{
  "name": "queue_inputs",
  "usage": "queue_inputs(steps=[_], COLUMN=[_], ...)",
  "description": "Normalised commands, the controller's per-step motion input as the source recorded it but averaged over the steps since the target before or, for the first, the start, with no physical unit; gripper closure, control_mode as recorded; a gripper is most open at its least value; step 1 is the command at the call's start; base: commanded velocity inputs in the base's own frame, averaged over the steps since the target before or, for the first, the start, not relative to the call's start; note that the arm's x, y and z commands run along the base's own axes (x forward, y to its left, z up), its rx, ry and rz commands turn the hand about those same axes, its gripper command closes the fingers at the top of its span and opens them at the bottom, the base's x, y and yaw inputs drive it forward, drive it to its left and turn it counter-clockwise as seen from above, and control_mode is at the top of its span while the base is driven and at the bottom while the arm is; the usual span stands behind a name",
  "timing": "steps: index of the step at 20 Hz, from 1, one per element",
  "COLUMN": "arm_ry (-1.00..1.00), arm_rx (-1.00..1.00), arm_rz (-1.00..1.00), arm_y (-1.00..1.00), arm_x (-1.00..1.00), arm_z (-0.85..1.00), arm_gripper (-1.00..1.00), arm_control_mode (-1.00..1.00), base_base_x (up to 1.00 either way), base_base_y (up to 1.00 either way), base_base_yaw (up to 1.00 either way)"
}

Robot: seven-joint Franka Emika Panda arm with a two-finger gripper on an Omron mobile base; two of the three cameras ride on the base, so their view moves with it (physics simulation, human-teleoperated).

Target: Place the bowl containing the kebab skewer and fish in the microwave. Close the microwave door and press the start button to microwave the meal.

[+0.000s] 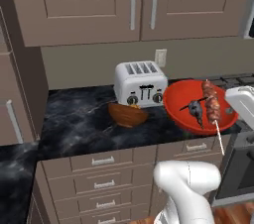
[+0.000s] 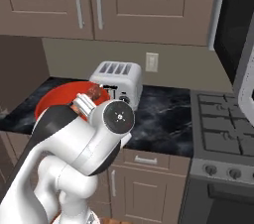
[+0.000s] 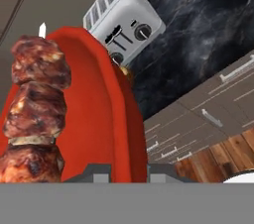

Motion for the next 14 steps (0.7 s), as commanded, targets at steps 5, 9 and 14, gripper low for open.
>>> queue_inputs(steps=[5, 9, 14], arm_ry=[0.0, 0.0, 0.0], arm_rx=[0.0, 0.0, 0.0], arm_rz=[0.0, 0.0, 0.0], arm_y=[0.0, 0.0, 0.0], arm_x=[0.0, 0.0, 0.0], arm_z=[0.0, 0.0, 0.0], arm_gripper=[1.0, 1.0, 1.0], arm_control_mode=[1.0, 1.0, 1.0], base_base_x=[-0.94, -0.84, -0.54], base_base_y=[-0.11, -0.38, -0.43], base_base_yaw=[-0.09, -0.3, -0.43])
